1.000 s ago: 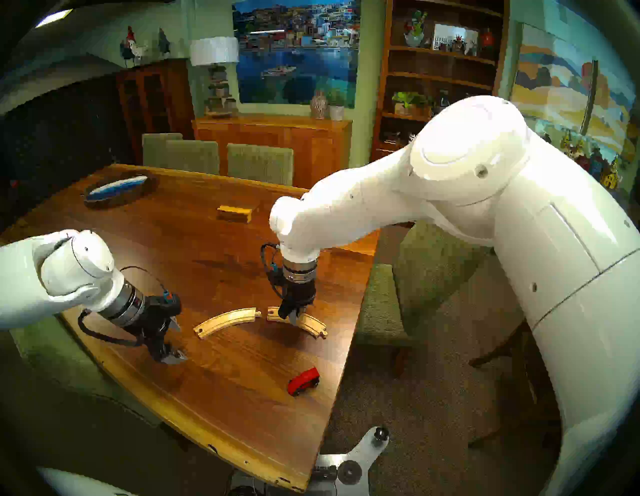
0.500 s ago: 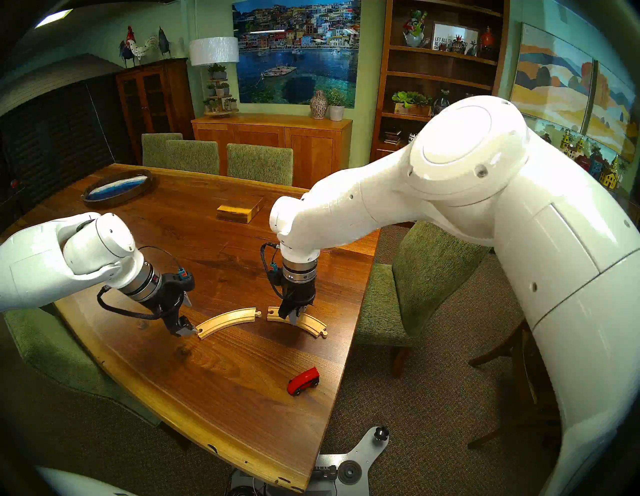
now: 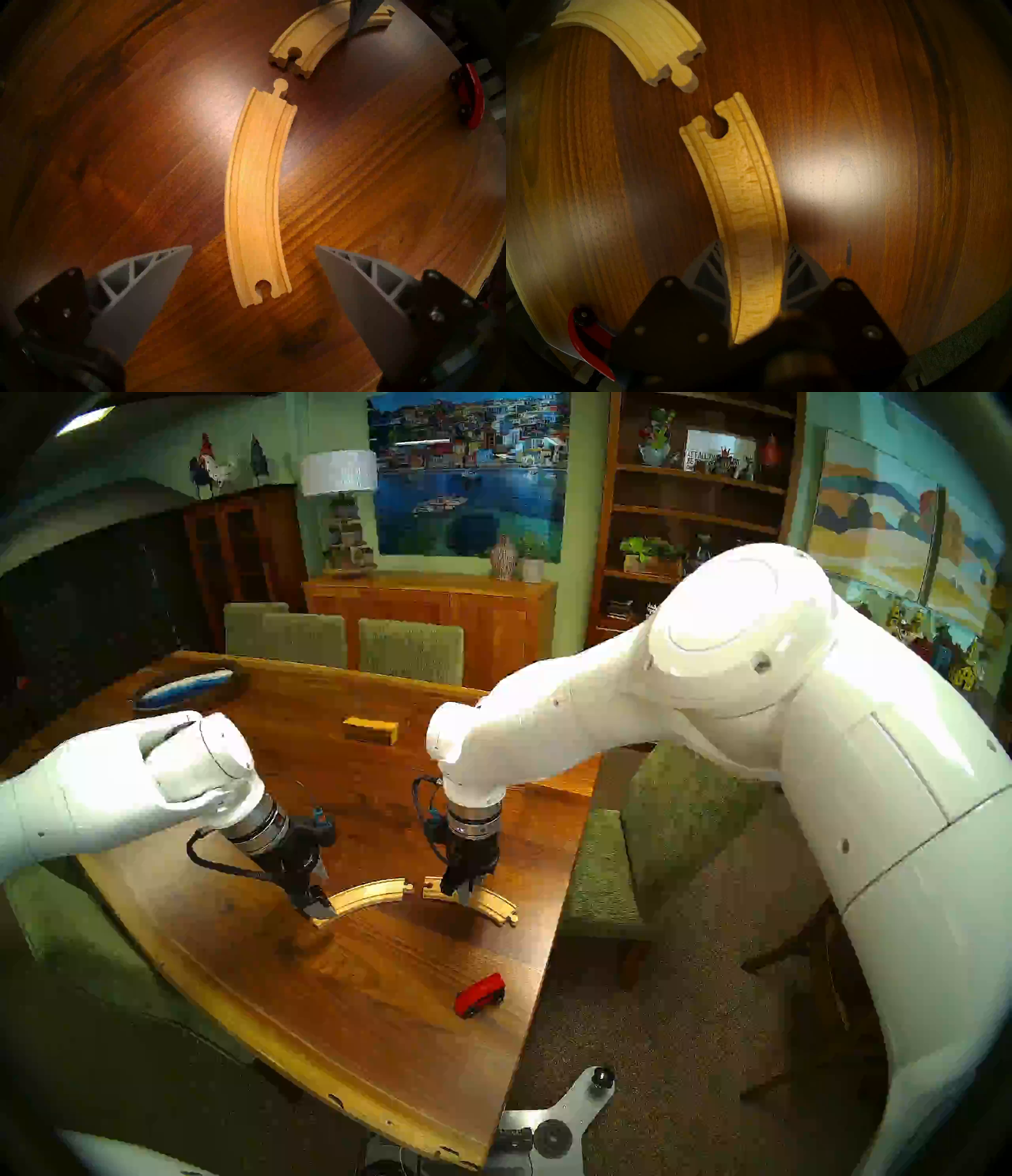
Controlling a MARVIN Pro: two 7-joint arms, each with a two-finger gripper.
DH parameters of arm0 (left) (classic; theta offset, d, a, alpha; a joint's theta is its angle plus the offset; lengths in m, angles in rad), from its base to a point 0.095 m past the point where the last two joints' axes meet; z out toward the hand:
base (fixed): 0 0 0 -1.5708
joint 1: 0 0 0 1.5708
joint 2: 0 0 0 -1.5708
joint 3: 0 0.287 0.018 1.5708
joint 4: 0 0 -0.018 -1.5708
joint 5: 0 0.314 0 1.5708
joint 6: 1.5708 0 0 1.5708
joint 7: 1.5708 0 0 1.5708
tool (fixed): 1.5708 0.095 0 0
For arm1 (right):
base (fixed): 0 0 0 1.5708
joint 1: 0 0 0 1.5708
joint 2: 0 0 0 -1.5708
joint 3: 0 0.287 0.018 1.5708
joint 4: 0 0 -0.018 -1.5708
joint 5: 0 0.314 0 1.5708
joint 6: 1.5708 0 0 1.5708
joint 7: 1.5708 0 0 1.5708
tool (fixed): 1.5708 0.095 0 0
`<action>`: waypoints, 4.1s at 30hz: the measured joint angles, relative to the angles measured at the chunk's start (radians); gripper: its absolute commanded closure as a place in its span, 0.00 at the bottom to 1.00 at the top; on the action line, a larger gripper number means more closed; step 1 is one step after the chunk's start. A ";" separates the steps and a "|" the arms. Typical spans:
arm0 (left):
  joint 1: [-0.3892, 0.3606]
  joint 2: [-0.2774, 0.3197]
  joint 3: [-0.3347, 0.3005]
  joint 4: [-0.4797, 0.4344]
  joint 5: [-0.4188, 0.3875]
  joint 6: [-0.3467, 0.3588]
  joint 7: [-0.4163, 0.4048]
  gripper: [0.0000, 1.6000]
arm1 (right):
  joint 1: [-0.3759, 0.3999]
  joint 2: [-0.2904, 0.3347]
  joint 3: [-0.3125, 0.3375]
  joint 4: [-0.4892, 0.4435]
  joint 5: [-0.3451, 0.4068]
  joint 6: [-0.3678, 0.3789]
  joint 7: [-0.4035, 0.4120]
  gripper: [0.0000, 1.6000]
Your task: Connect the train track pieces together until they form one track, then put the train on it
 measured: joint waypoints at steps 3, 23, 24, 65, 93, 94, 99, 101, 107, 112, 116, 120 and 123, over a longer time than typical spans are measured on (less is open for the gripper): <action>-0.004 -0.028 0.008 0.027 0.019 0.003 -0.020 0.00 | 0.000 0.000 0.000 0.000 0.000 0.000 0.000 1.00; 0.013 -0.071 0.016 -0.018 0.088 0.008 0.055 0.00 | 0.000 0.000 0.001 -0.001 -0.001 0.000 -0.001 1.00; 0.016 -0.069 0.015 -0.020 0.088 0.008 0.061 0.00 | 0.000 0.000 0.001 -0.001 -0.001 0.000 -0.001 1.00; 0.046 -0.030 0.016 -0.023 0.042 -0.012 0.078 0.00 | 0.000 0.000 0.001 -0.001 -0.002 0.001 -0.001 1.00; 0.046 -0.031 0.016 -0.024 0.040 -0.010 0.081 0.00 | 0.000 0.006 0.004 -0.020 -0.015 0.000 -0.015 0.00; 0.046 -0.031 0.016 -0.024 0.040 -0.010 0.081 0.00 | 0.001 0.007 0.005 -0.023 -0.015 0.000 -0.016 0.00; 0.046 -0.031 0.016 -0.024 0.040 -0.010 0.082 0.00 | 0.010 0.015 0.010 -0.053 -0.010 0.001 -0.030 0.00; 0.046 -0.031 0.016 -0.024 0.039 -0.010 0.082 0.00 | 0.015 0.022 0.012 -0.071 -0.002 0.001 -0.038 0.00; 0.046 -0.031 0.016 -0.024 0.039 -0.010 0.082 0.00 | 0.034 0.044 0.014 -0.126 0.020 0.001 -0.064 0.00; 0.046 -0.031 0.016 -0.024 0.039 -0.010 0.082 0.00 | 0.052 0.067 0.013 -0.169 0.036 0.001 -0.089 0.00; 0.046 -0.031 0.016 -0.024 0.039 -0.010 0.082 0.00 | 0.068 0.090 0.011 -0.203 0.050 0.000 -0.116 0.00; 0.046 -0.031 0.016 -0.024 0.039 -0.010 0.083 0.00 | 0.082 0.112 0.009 -0.235 0.066 -0.004 -0.146 0.00; 0.046 -0.031 0.016 -0.024 0.039 -0.010 0.083 0.00 | 0.090 0.124 0.008 -0.251 0.075 -0.009 -0.165 0.00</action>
